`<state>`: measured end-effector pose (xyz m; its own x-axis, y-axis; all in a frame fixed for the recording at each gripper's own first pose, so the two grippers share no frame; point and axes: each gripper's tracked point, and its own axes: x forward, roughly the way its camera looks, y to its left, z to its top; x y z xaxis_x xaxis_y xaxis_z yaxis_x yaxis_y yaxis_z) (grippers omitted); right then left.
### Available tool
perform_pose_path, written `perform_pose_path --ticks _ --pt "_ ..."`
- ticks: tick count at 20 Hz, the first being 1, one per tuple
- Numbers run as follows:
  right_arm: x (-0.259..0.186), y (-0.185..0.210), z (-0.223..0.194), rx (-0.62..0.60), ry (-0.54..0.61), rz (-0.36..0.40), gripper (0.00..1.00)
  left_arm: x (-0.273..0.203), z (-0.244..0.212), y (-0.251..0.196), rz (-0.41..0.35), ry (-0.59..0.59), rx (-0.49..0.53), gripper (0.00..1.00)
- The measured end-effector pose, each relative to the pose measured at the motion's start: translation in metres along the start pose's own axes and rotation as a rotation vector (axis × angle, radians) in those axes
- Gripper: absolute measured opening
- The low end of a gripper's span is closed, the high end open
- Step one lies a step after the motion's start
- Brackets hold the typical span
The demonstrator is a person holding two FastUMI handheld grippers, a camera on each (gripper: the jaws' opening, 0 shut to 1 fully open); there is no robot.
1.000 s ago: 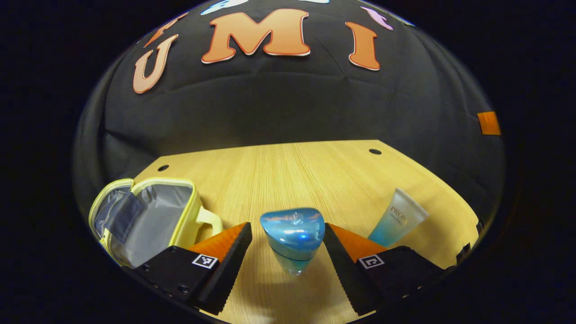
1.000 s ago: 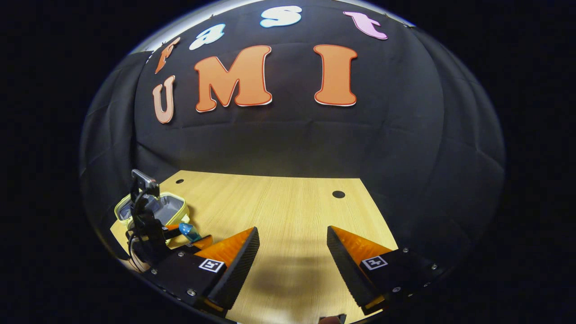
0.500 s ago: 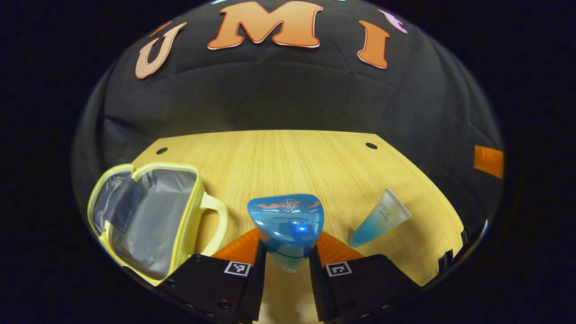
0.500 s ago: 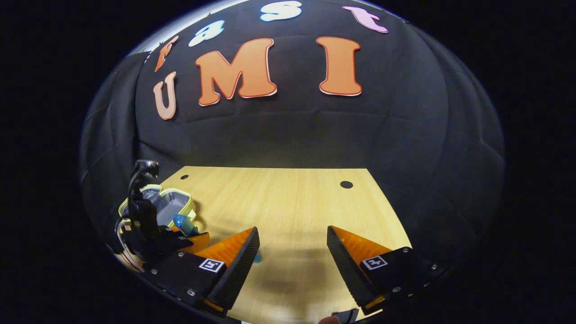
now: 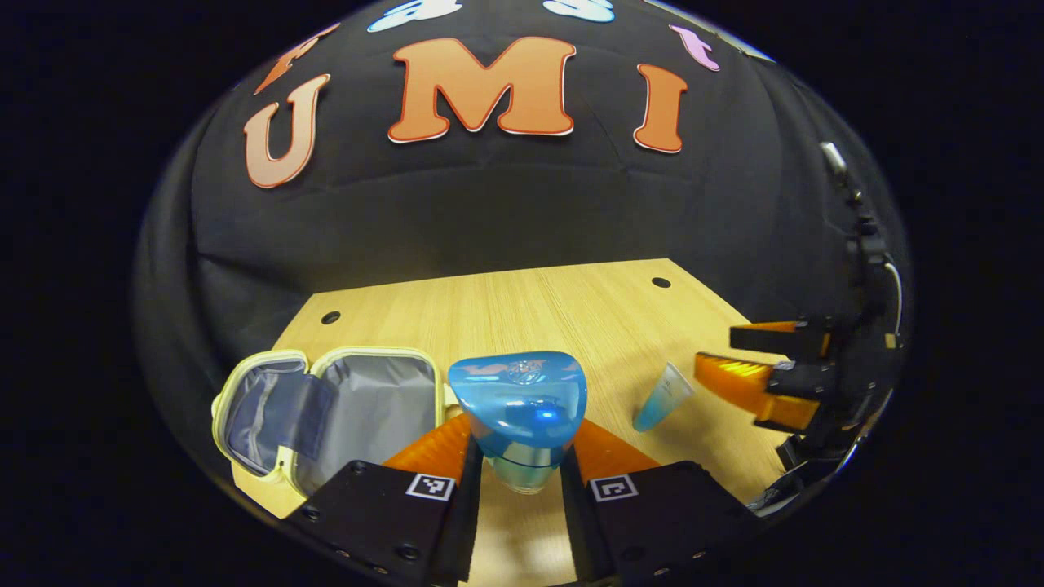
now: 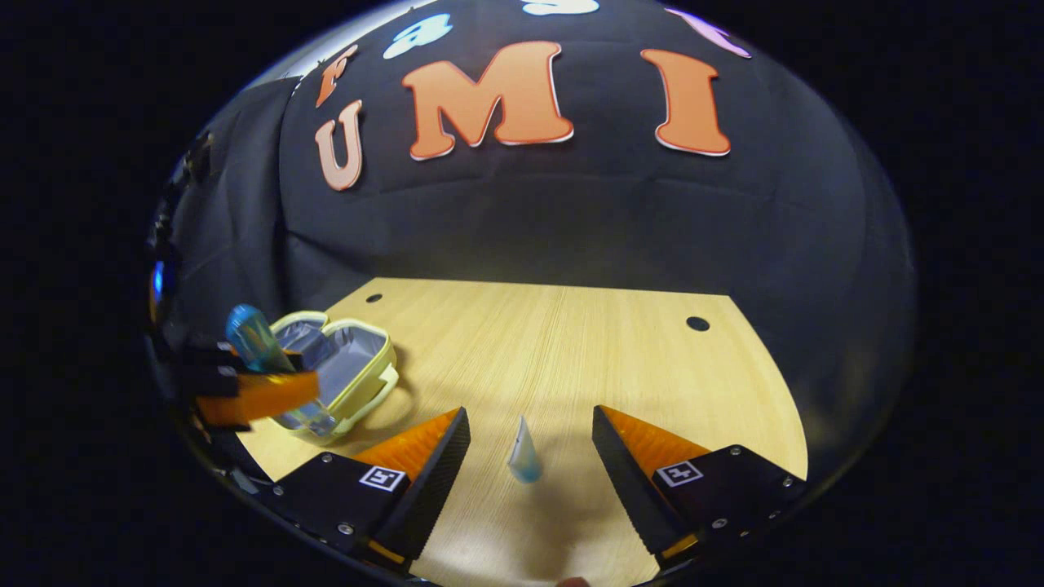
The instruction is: First open the suitcase, pack the skin care products into it, and then close the suitcase.
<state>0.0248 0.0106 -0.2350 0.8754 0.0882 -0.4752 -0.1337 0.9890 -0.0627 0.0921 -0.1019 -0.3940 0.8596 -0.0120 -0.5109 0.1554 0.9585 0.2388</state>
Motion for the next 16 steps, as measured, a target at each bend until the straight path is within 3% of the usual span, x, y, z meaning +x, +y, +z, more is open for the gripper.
perform_pose_path --ticks 6,10,14,15,16 --pt "0.057 -0.004 -0.066 0.032 0.146 -0.020 0.96 -0.031 -0.022 0.026 0.045 0.058 -0.017 0.46" --pt "0.079 0.000 -0.085 0.051 0.187 -0.017 0.92 -0.042 -0.038 0.052 0.111 0.102 -0.057 0.46" --pt "0.090 0.002 -0.104 0.012 0.247 -0.032 0.71 -0.048 -0.050 0.066 0.118 0.126 -0.120 0.46" --pt "0.086 -0.001 -0.106 0.003 0.256 -0.043 0.57 -0.050 -0.052 0.070 0.118 0.130 -0.120 0.46" --pt "0.090 0.000 -0.104 0.009 0.257 -0.047 0.50 -0.051 -0.053 0.073 0.118 0.133 -0.114 0.46"
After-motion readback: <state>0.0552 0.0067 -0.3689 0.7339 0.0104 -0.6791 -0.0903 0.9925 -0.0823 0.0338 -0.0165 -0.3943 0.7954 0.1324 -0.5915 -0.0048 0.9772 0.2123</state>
